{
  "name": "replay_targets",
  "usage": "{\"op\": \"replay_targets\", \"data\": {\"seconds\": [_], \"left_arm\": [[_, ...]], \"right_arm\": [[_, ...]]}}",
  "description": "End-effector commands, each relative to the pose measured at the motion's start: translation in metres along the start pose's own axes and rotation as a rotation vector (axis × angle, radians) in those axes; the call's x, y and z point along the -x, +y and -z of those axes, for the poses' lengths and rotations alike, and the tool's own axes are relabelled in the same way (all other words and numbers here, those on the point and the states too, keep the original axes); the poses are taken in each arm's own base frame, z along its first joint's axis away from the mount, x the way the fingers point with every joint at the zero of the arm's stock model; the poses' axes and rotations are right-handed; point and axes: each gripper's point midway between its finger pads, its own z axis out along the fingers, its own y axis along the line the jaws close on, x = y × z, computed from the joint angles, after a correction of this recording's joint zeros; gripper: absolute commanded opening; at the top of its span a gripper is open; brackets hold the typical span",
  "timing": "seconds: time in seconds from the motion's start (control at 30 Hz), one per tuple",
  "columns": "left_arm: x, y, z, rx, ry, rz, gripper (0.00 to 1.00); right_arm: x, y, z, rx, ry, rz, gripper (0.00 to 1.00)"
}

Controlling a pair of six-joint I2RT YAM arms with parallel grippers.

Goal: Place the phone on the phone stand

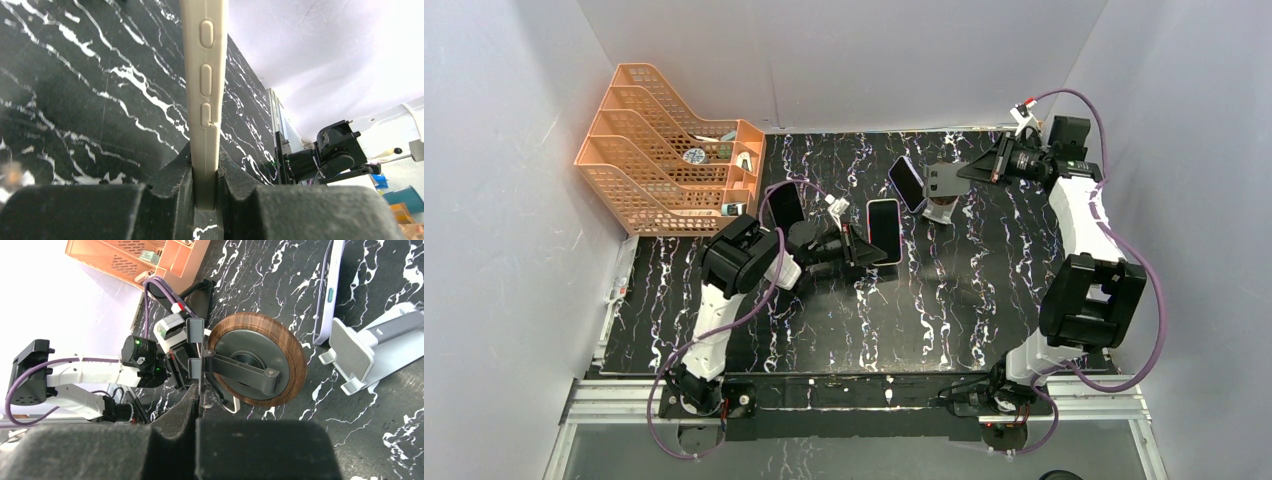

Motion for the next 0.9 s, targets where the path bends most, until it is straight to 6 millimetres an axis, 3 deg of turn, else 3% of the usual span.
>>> {"op": "replay_targets", "data": {"seconds": [0.0,0.1,0.2,0.47,0.6,0.7,0.87], "left_arm": [[0.052,-0.06,0.007,-0.163,-0.176,-0.208,0.0],[0.056,-0.064,0.012,-0.145,-0.201,-0.217,0.0],[0.071,-0.071,0.023,-0.122,-0.256,-0.204,0.0],[0.124,-0.147,0.051,-0.193,-0.41,-0.306,0.0],[0.133,-0.174,0.057,-0.253,-0.42,-0.297,0.0],[0.141,-0.202,0.067,-0.301,-0.438,-0.323,0.0],[0.156,-0.23,0.091,-0.274,-0.467,-0.395,0.0]], "right_arm": [[0.023,0.045,0.01,0.071,-0.014,0.185,0.01],[0.02,0.049,-0.001,0.04,0.048,0.256,0.01],[0.009,0.038,-0.021,-0.043,0.165,0.329,0.01],[-0.03,0.037,-0.064,0.017,0.422,0.443,0.01],[-0.044,0.019,-0.084,-0.036,0.51,0.482,0.04],[-0.067,0.009,-0.105,-0.041,0.596,0.568,0.01],[-0.096,0.023,-0.132,0.095,0.672,0.712,0.01]]}}
